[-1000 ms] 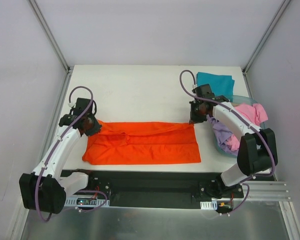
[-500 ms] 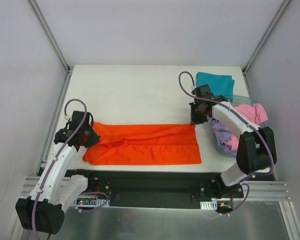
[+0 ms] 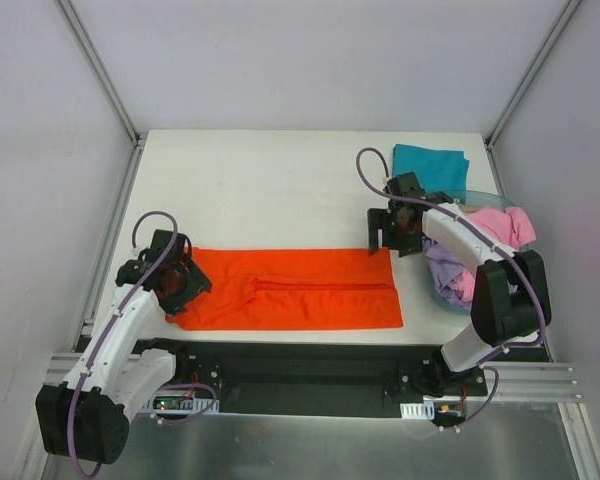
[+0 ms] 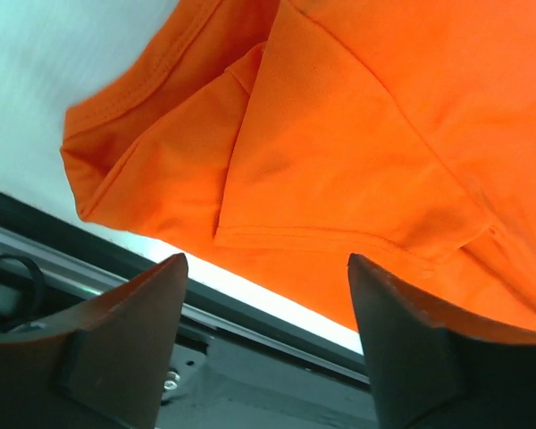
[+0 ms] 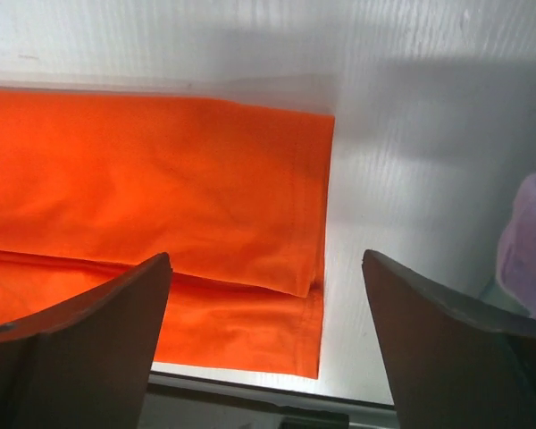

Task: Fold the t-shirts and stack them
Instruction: Fold the other side of the tshirt into a rectangle, then rotate the tshirt 80 degrees

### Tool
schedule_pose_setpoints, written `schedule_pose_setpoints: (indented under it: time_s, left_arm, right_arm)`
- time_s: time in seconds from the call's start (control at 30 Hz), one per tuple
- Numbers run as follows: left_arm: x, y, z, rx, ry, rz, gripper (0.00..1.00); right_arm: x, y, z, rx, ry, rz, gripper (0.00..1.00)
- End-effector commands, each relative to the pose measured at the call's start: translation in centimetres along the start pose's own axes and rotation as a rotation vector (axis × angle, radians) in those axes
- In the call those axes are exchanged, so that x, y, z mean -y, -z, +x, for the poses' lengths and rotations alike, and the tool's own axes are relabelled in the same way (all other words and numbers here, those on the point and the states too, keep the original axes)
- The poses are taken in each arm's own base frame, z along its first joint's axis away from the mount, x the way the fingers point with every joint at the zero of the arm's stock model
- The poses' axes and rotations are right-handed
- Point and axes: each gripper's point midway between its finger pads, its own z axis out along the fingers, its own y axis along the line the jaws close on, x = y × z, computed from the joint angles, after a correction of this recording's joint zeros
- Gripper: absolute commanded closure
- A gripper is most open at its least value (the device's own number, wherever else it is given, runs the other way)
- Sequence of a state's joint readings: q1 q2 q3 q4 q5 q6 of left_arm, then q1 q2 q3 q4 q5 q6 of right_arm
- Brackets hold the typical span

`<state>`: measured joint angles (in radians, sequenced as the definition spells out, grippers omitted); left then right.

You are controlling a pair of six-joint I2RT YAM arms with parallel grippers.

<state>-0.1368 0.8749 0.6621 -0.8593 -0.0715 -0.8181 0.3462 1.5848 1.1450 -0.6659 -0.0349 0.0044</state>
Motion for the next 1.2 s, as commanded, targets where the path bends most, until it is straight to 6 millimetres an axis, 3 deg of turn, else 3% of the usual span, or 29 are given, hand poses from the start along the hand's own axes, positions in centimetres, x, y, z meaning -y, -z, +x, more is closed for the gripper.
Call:
schedule_pose_setpoints:
  time_s: [0.0, 0.07, 0.13, 0.2, 0.33, 0.47, 0.57, 0.63, 0.77, 0.93, 1.0, 1.13, 1.17]
  left_arm:
    - [0.3, 1.1, -0.7, 0.023, 0.012, 0.004, 0.10]
    - [1.0, 1.5, -1.4, 0.035, 0.007, 0.018, 0.01]
    - [1.6, 1.7, -2.0, 0.046, 0.002, 0.021, 0.01]
    - [2.9, 1.8, -3.0, 0.049, -0.008, 0.040, 0.01]
    - [6.5, 1.5, -4.6, 0.043, -0.053, 0.144, 0.01]
    - [9.1, -0.4, -6.2, 0.018, -0.103, 0.157, 0.01]
    - [9.3, -2.7, -6.7, -0.017, -0.108, 0.091, 0.01]
    - [8.4, -4.3, -7.3, -0.027, -0.080, 0.028, 0.01]
    - [6.6, -8.5, -6.6, -0.142, -0.023, -0.083, 0.01]
    - [5.7, -11.2, -5.3, -0.263, 0.030, -0.139, 0.01]
    - [6.5, -12.2, -5.4, -0.301, 0.036, -0.135, 0.03]
    - [10.2, -12.9, -8.0, -0.291, 0.052, -0.056, 0.01]
    - [11.9, -13.5, -9.6, -0.273, 0.050, -0.025, 0.01]
  right_arm:
    - [0.4, 1.9, 1.8, -0.020, -0.013, 0.031, 0.03]
    - [0.6, 2.8, 1.4, 0.023, -0.021, 0.050, 0.03]
    - [-0.1, 3.7, 1.0, 0.055, -0.025, 0.019, 0.03]
    - [-1.4, 4.2, 0.5, 0.075, -0.027, -0.053, 0.03]
    - [-6.1, 4.3, 0.2, 0.058, 0.003, -0.296, 0.03]
    - [-8.5, 2.8, 0.7, 0.010, 0.047, -0.324, 0.03]
    - [-9.7, 1.1, 1.4, -0.035, 0.076, -0.316, 0.03]
    - [-9.9, -0.1, 2.0, -0.070, 0.069, -0.303, 0.03]
    - [-9.4, -2.1, 2.8, -0.130, 0.057, -0.271, 0.03]
    - [-7.7, -4.0, 3.9, -0.206, 0.053, -0.169, 0.03]
    - [-7.7, -4.2, 4.1, -0.215, 0.055, -0.171, 0.03]
    - [-7.5, -4.0, 5.0, -0.243, 0.063, -0.175, 0.03]
    - [-7.3, -3.9, 5.4, -0.250, 0.067, -0.174, 0.03]
